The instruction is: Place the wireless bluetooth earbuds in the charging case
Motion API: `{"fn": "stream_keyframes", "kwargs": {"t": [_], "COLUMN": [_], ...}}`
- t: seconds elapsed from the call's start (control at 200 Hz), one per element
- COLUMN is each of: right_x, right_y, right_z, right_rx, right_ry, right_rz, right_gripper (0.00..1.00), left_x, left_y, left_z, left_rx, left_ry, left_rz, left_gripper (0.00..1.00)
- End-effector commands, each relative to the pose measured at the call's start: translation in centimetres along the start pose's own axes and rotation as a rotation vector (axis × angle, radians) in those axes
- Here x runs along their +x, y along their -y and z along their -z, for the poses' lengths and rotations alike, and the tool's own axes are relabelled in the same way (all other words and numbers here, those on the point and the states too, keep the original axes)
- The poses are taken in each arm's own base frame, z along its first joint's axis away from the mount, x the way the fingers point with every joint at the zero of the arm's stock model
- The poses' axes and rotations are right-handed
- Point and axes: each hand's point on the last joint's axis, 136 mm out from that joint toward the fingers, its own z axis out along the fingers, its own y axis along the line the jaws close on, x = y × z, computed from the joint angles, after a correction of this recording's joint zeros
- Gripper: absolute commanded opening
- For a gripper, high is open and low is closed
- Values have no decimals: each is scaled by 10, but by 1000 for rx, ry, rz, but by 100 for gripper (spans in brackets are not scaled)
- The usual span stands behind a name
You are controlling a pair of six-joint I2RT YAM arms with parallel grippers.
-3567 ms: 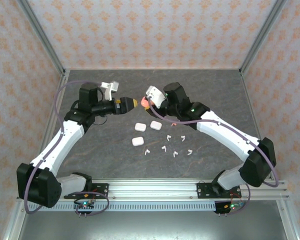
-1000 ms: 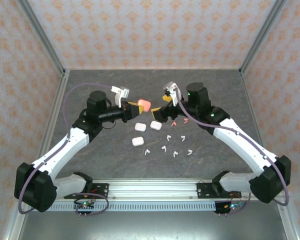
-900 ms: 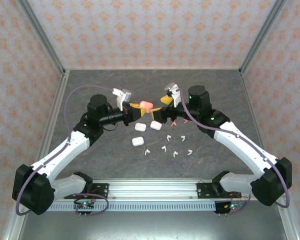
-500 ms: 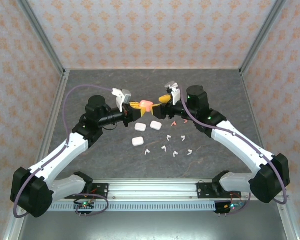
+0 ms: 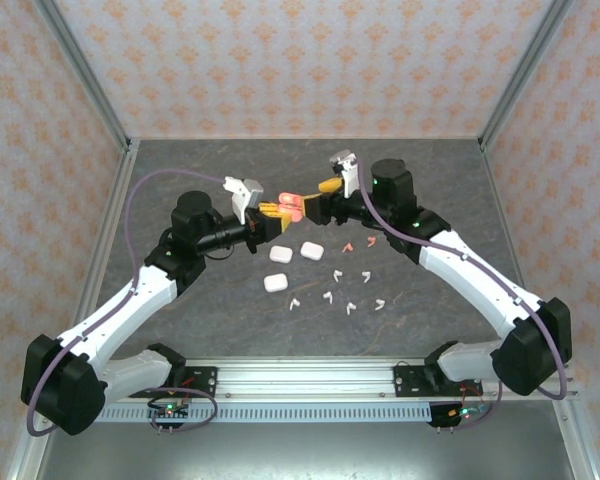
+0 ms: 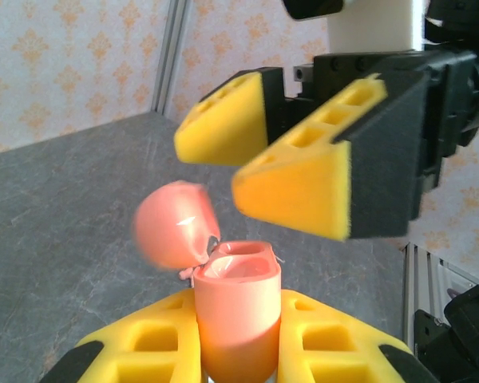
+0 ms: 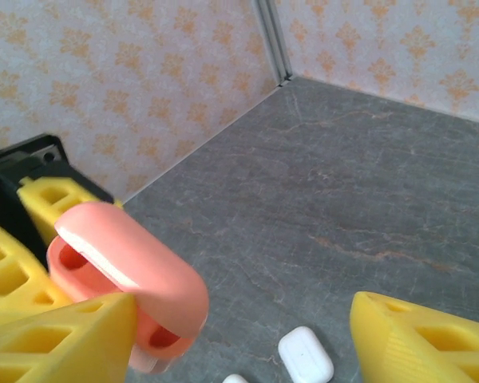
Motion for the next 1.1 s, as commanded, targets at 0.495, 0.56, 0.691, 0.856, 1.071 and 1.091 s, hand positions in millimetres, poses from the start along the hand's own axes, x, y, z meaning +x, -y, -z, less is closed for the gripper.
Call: {"fn": "stream_keyframes", "kwargs": {"t": [0.495, 0.56, 0.691, 0.856, 1.071, 1.091], "right_x": [47, 74, 115, 154, 191, 194], "right_y": [92, 112, 146, 185, 215, 216], "right_z": [67, 72, 78, 79, 70, 69], "right_rx": [344, 425, 552, 651, 731, 733], "right_ry": [-99, -158, -240, -328, -482, -497], "right_rz": [-406, -482, -596, -713, -748, -750], "right_gripper": [69, 67, 68, 64, 57, 56], "left_x": [13, 16, 21, 28, 33, 33], "left_y": [17, 20, 24, 31, 37, 38], "left_z": [9, 7, 3, -1, -2, -2], "left_rx": [39, 50, 69, 88, 120, 122], "left_ry": [52, 49, 50, 31, -11, -11], "left_rz": [-315, -336, -365, -407, -425, -424], "left_gripper": [0, 0, 0, 0, 0, 0]}}
